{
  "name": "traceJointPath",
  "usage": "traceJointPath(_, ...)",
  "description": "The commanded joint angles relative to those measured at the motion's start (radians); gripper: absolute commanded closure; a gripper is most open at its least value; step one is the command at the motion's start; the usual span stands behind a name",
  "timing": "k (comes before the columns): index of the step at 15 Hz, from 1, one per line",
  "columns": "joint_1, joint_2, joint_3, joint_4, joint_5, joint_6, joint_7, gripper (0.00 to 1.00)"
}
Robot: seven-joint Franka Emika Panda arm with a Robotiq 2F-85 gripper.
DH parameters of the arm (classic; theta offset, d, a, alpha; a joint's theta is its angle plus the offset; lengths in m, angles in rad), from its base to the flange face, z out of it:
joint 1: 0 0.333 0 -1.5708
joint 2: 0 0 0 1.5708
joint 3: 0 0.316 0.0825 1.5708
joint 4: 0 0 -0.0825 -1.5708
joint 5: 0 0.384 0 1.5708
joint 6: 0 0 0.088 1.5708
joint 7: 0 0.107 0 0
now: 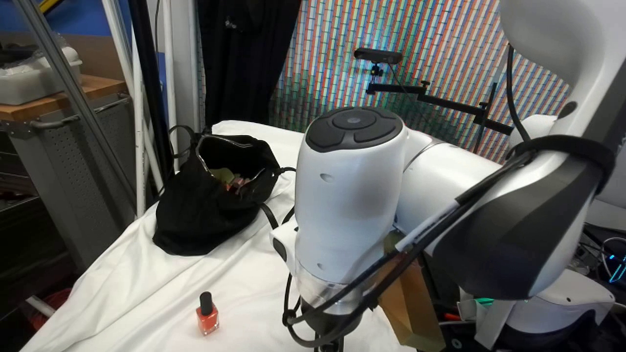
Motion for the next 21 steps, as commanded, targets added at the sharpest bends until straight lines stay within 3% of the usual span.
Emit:
traceJointPath(1, 0.017, 0.027, 0.013, 0.038, 0.029, 0.017, -0.019, 0.00)
traceJointPath(16, 0.062, 0.024, 0.022, 0.038, 0.037, 0.002, 0.015, 0.00)
traceJointPath(21, 0.055, 0.025, 0.050, 0.029, 0.119, 0.026, 0.002, 0.00)
